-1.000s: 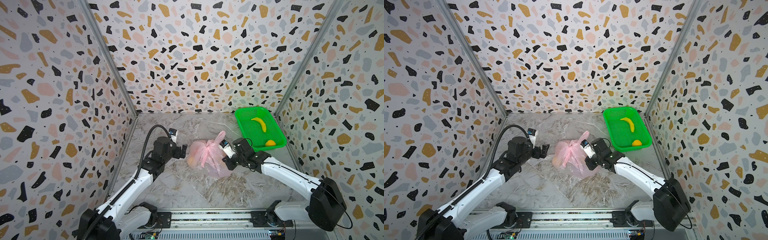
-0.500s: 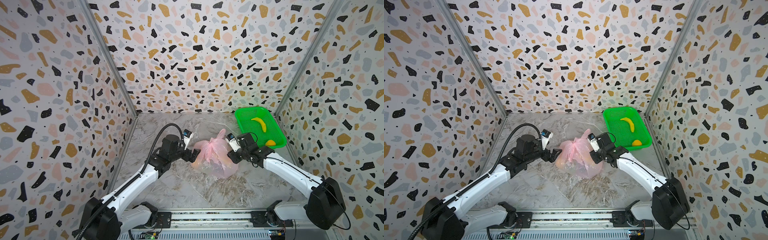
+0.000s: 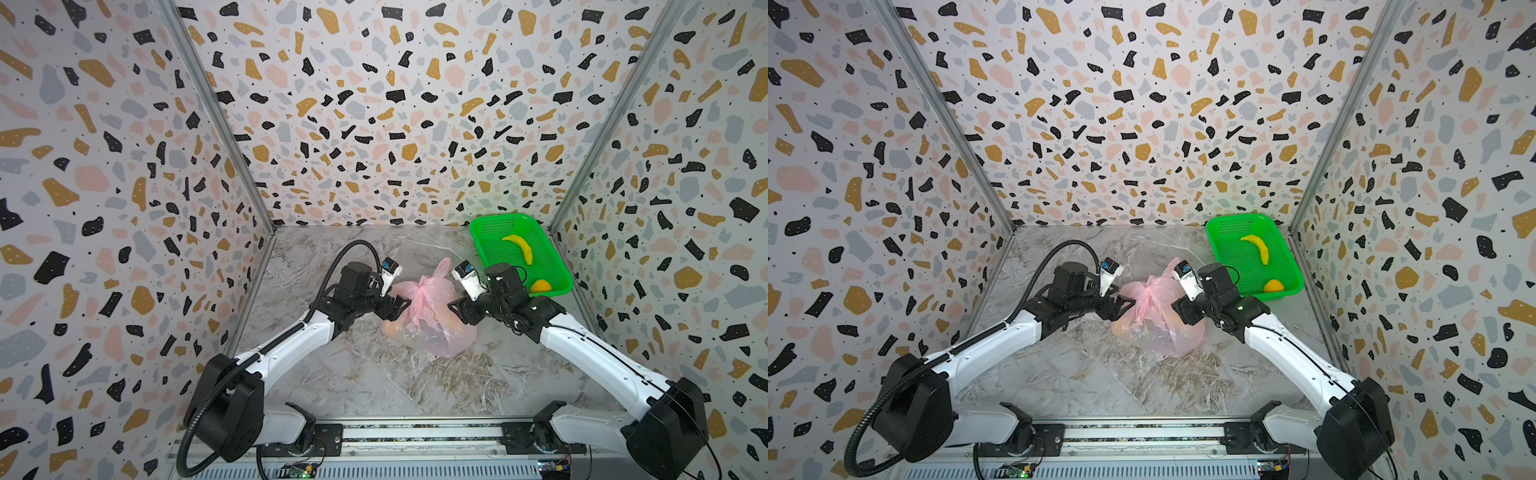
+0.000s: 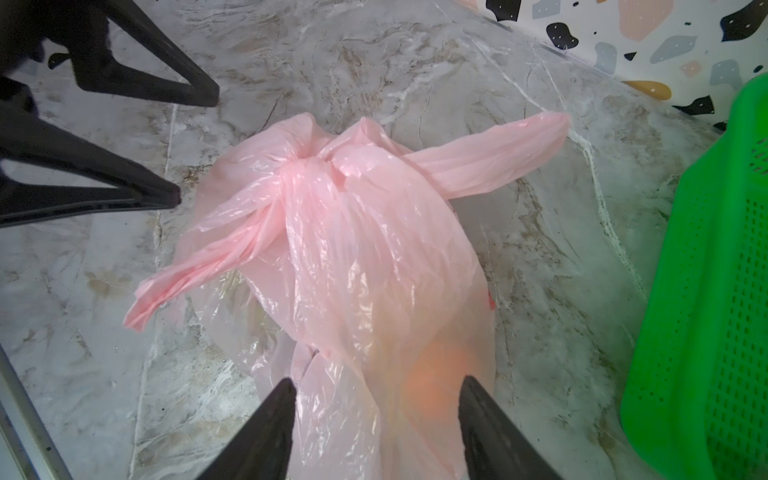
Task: Untie the knot of the plastic bag and take out the fruit
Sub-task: Untie the plastic bag at the center of the table.
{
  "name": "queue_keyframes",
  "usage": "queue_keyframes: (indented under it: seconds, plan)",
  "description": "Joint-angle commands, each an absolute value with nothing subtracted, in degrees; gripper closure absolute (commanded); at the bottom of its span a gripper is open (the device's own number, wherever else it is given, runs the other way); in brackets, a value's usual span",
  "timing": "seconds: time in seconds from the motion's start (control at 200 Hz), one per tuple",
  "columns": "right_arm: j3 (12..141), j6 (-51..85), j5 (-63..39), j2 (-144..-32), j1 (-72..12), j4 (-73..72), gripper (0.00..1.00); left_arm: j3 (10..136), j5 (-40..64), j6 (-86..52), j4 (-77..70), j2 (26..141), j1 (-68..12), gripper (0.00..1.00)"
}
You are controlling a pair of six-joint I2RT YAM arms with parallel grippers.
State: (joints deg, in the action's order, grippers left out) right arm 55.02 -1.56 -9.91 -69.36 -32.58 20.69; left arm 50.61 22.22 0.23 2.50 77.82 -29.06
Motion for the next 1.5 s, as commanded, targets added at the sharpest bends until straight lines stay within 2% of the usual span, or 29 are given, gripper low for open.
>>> queue_keyframes:
  seconds: [0.0, 0.195, 0.501, 0.646, 0.731, 0.806, 0.921, 1.146, 1.497]
  plan:
    - [55.25, -1.23, -11.62, -68.16, -32.24, 19.49, 0.36, 51.86, 23.93, 1.60, 0.05, 79.05, -29.27, 0.25]
    - [55.15, -1.24, -12.67, -67.76, -31.91, 18.44, 0.36, 51.98, 23.75, 1.93, -1.86, 81.34, -29.27, 0.31]
    - [55.12, -1.13, -13.78, -69.22, -30.89, 16.84, 0.35, 53.18, 26.34, 2.37, -1.65, 83.68, -29.96, 0.56]
    - [55.33, -0.75, -14.62, -69.92, -30.49, 15.48, 0.35, 52.65, 26.43, 1.87, -2.69, 83.78, -30.32, 0.63]
    - [55.70, -0.66, -15.05, -70.95, -30.32, 15.14, 0.35, 52.56, 26.67, 1.48, -3.42, 83.72, -30.42, 0.72]
    - [56.03, -0.73, -15.23, -72.02, -30.28, 14.77, 0.35, 52.43, 26.63, 1.23, -3.78, 83.67, -30.53, 0.84]
    - [56.53, -1.09, -15.65, -73.05, -30.32, 13.44, 0.29, 52.21, 26.72, 0.88, -3.87, 83.21, -30.59, 1.00]
    - [57.49, -2.22, -18.38, -74.55, -30.27, 10.79, 0.28, 51.10, 23.50, -0.23, -1.32, 79.16, -30.90, 1.00]
    - [59.63, -4.48, -23.83, -75.38, -32.60, 10.37, 0.30, 45.58, 11.46, -6.02, 6.18, 63.67, -30.94, 1.00]
